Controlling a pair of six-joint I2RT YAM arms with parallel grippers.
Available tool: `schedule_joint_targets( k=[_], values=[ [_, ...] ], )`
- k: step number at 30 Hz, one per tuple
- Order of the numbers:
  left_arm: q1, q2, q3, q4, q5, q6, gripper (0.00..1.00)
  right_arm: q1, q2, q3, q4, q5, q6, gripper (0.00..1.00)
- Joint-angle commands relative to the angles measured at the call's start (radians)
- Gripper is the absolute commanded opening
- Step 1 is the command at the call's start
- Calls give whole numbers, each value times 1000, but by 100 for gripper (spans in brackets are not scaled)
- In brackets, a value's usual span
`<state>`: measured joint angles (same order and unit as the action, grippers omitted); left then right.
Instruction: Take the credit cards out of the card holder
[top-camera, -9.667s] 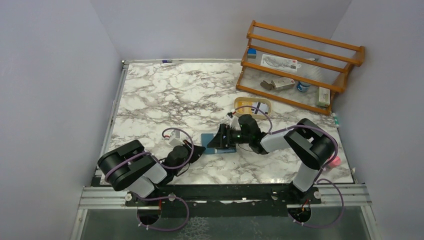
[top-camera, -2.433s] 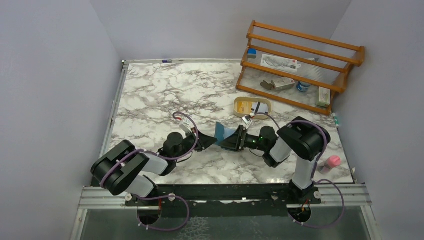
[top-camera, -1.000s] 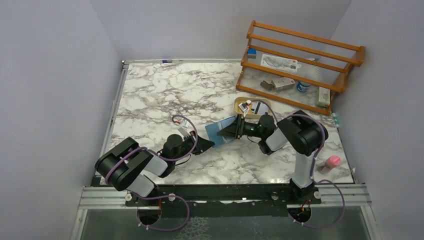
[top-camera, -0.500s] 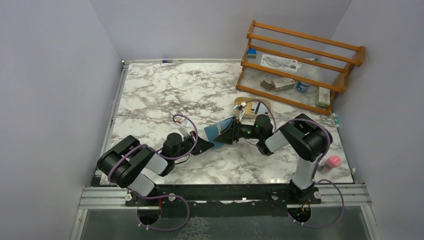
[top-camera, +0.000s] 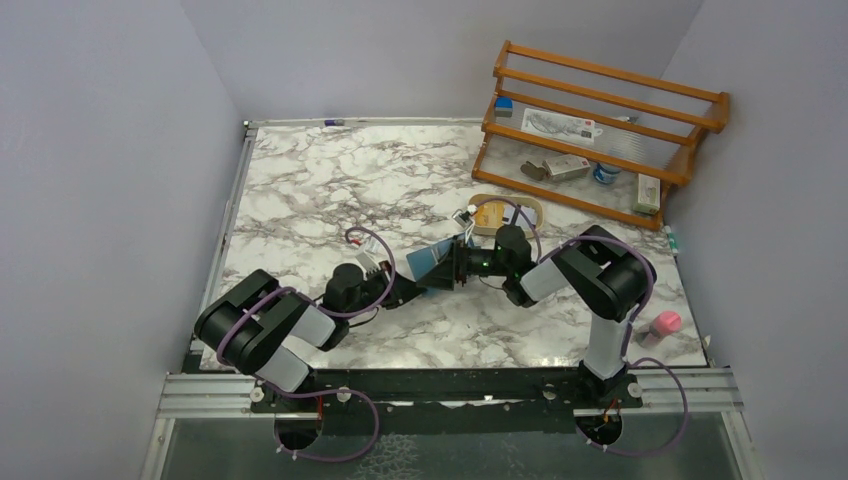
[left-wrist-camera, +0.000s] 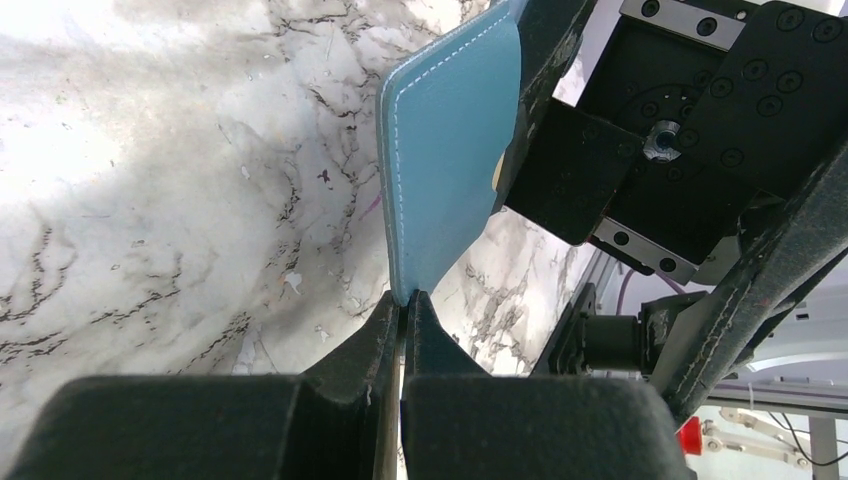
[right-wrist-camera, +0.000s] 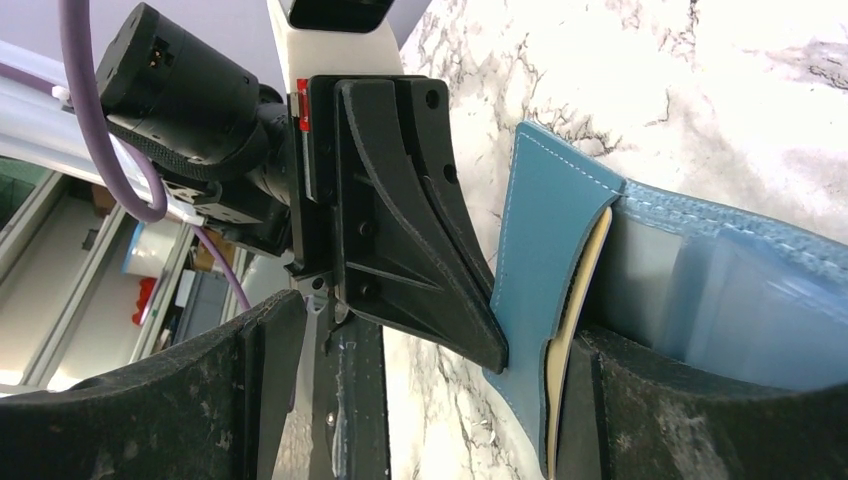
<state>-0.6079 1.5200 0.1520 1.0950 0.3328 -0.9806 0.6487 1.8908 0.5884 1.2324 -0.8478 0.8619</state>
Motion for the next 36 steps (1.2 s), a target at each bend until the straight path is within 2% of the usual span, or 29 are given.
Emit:
schedule_joint_targets(
  k=[1,11,26,33,36],
  values=[
    [3,3,28,110,33,-4,0,52,4,16,-57,-47,2,83],
    [11,18,-6,83,20,0,0,41,-113,39,-300,-70,-63,82],
    [34,55,-16,82,42,3,0,-90,-161,-12,-272,-170,-9,81],
    [40,73,-4,83,57,4,0,-112,-160,-24,-271,-186,-15,76],
    [40,78,2,83,62,4,0,-112,-146,-21,-267,-180,-15,69]
  ],
)
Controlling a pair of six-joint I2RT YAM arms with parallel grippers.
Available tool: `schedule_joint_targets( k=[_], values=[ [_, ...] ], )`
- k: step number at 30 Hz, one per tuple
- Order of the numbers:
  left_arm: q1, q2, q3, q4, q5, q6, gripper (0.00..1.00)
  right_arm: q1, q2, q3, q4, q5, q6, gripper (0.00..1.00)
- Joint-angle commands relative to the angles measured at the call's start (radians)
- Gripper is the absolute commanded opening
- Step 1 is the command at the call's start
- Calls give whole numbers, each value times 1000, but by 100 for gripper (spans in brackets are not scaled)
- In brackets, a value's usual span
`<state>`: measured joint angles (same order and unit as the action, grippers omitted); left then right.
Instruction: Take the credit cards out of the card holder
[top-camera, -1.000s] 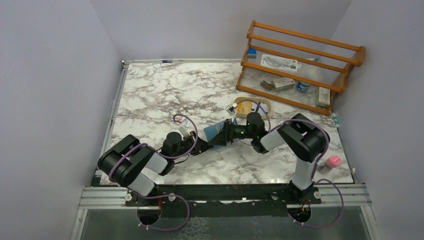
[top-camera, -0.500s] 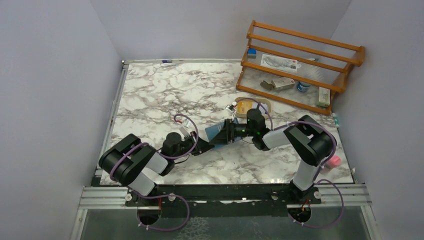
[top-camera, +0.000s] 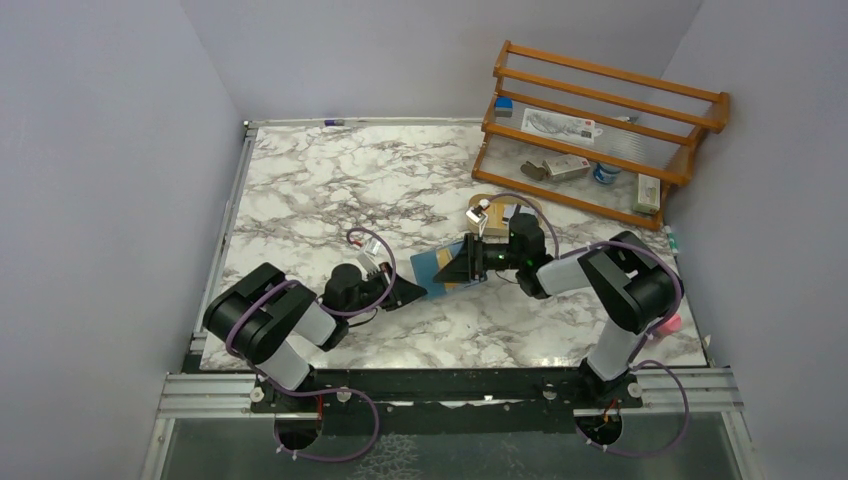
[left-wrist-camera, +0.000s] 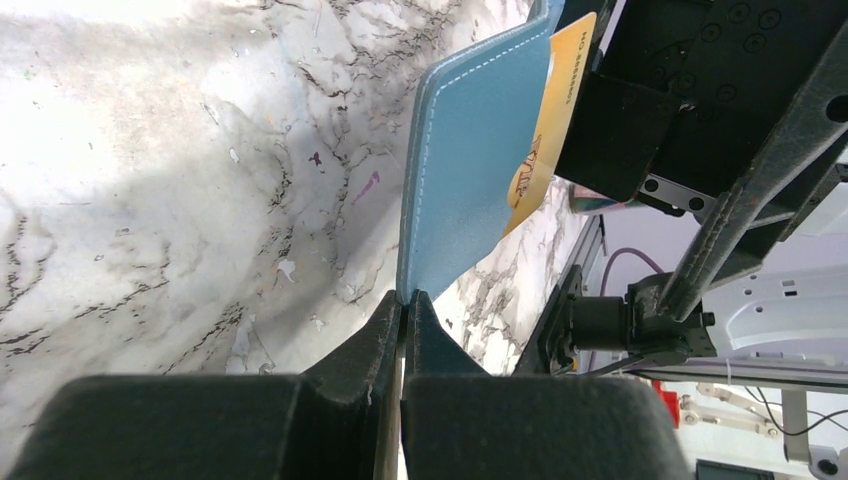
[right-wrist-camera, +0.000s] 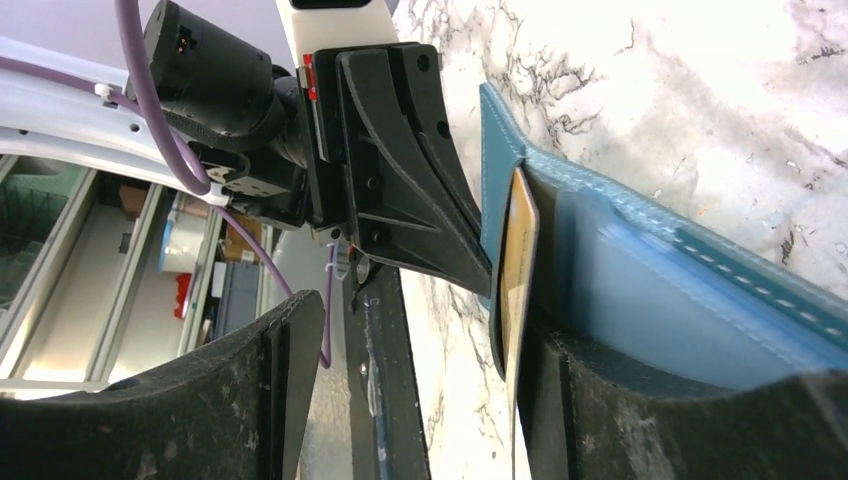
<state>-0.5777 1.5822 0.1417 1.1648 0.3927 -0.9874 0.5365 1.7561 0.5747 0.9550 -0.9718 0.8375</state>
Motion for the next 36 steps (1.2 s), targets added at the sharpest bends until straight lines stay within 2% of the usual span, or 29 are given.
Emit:
schedule_joint_targets(
  k=[1,8,10,14,20,26,30,33,36],
  values=[
    [10,18,14,13,5,10,0,-1,-5,-3,9,-54,11,67],
    [12,24,18,13,11,11,0,-11,13,-5,-42,-27,-21,54],
    [12,25,18,13,14,12,0,-21,1,-12,-75,-20,-44,45],
    [13,32,23,14,17,13,0,-50,-29,-15,-191,4,-114,3],
    [16,47,29,19,34,15,0,-113,-94,-15,-388,59,-225,1],
    [21,53,23,21,43,22,0,-161,-257,35,-682,264,-328,1],
    [21,82,32,25,61,29,0,-190,-347,145,-812,405,-358,1],
    [21,108,40,47,77,26,0,-242,-305,255,-886,453,-364,1],
    [21,127,42,67,88,16,0,-306,-192,345,-920,466,-338,1]
  ],
)
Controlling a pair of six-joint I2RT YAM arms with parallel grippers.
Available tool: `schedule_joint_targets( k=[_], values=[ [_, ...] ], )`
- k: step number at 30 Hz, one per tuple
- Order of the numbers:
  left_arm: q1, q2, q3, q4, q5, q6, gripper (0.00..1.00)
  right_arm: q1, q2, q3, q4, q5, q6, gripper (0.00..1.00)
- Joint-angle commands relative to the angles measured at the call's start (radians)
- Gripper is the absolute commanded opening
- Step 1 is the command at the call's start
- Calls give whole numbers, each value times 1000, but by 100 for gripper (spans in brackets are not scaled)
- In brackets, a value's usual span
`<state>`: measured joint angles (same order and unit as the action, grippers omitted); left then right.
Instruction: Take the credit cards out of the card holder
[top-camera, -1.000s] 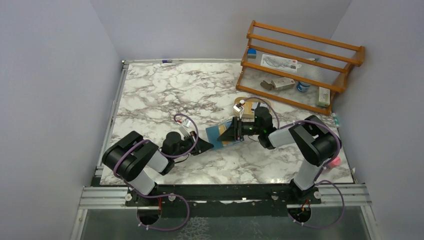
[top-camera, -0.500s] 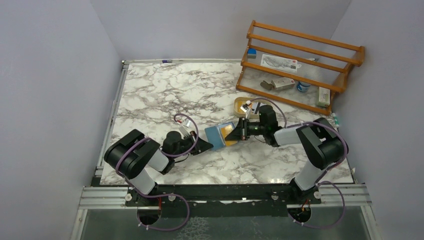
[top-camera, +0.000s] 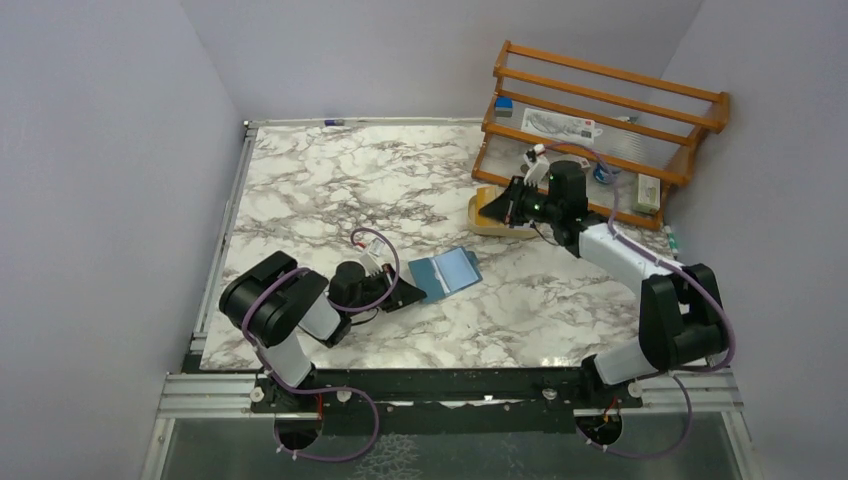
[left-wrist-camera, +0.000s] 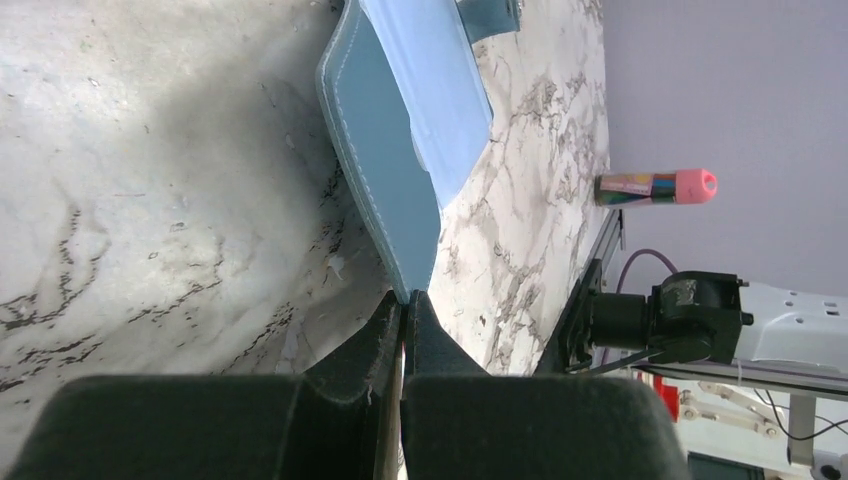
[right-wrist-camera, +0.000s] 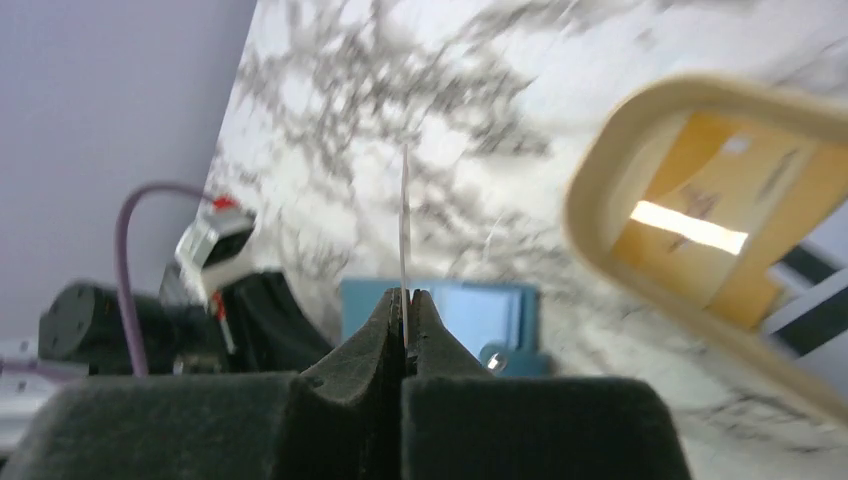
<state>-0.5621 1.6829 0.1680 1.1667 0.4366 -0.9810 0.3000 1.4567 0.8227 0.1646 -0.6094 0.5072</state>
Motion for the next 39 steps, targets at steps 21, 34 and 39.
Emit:
schedule_joint_targets(
  k=[21,34,39],
  values=[
    [5,72,-33,115,55,-11,0,-114,443,267,-117,101,65,1],
    [5,148,-58,236,67,-53,0,-101,484,320,-120,95,67,1],
    [5,150,-59,235,67,-46,0,-80,482,348,-141,95,48,2]
  ],
)
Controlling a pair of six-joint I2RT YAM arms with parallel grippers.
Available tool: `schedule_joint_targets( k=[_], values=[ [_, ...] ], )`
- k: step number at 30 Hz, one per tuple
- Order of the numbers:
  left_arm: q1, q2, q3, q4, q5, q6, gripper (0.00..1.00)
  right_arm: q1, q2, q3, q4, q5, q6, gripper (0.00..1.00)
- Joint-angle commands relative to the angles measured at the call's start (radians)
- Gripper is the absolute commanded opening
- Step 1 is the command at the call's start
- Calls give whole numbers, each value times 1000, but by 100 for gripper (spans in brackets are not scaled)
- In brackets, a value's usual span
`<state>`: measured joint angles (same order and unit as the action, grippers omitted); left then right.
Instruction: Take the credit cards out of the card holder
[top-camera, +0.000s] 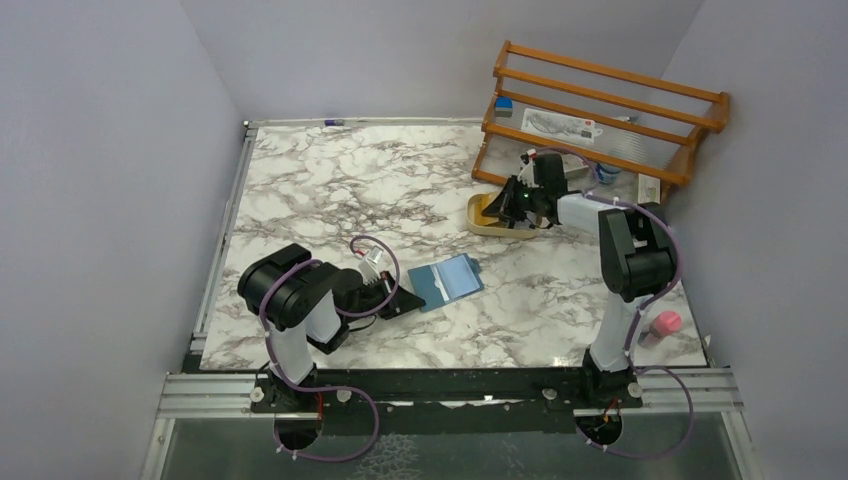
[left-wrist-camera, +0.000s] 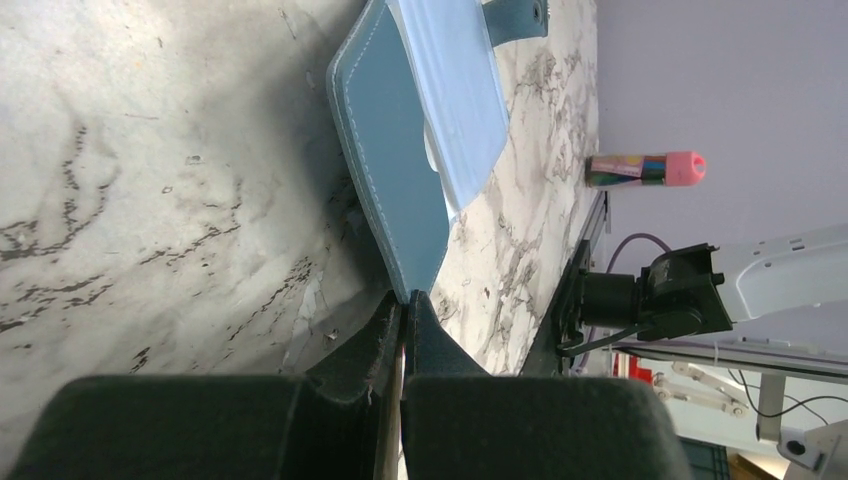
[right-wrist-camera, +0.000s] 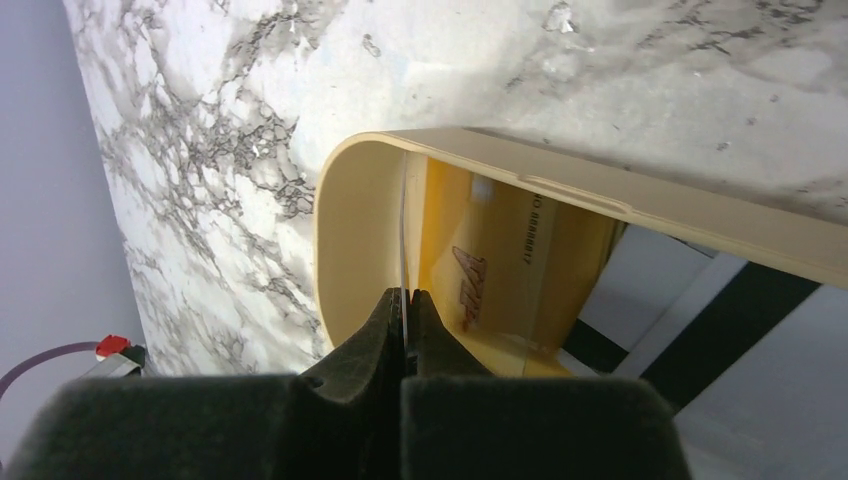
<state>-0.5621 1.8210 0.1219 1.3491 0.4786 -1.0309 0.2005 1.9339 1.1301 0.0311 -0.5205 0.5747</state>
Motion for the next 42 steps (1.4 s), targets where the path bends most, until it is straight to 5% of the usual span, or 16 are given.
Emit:
schedule_joint_targets(
  k=[1,5,11,22,30,35,42],
  values=[
    [5,11,-14,52,25,4,0,21,9,47,-13,1,-22,4],
    [5,5,-24,51,19,6,0,31,27,77,-30,3,-37,11],
    [5,3,-32,57,18,4,0,34,25,99,-87,20,-57,43],
    [5,30,-29,81,27,2,0,34,-5,186,-245,142,-139,61],
    [7,-135,41,-245,-15,119,0,34,-63,272,-325,260,-172,73],
    [7,-349,97,-597,-165,244,47,33,-132,279,-331,307,-207,83],
    [16,-571,285,-1084,-328,415,82,33,-279,243,-325,337,-185,83]
  ],
)
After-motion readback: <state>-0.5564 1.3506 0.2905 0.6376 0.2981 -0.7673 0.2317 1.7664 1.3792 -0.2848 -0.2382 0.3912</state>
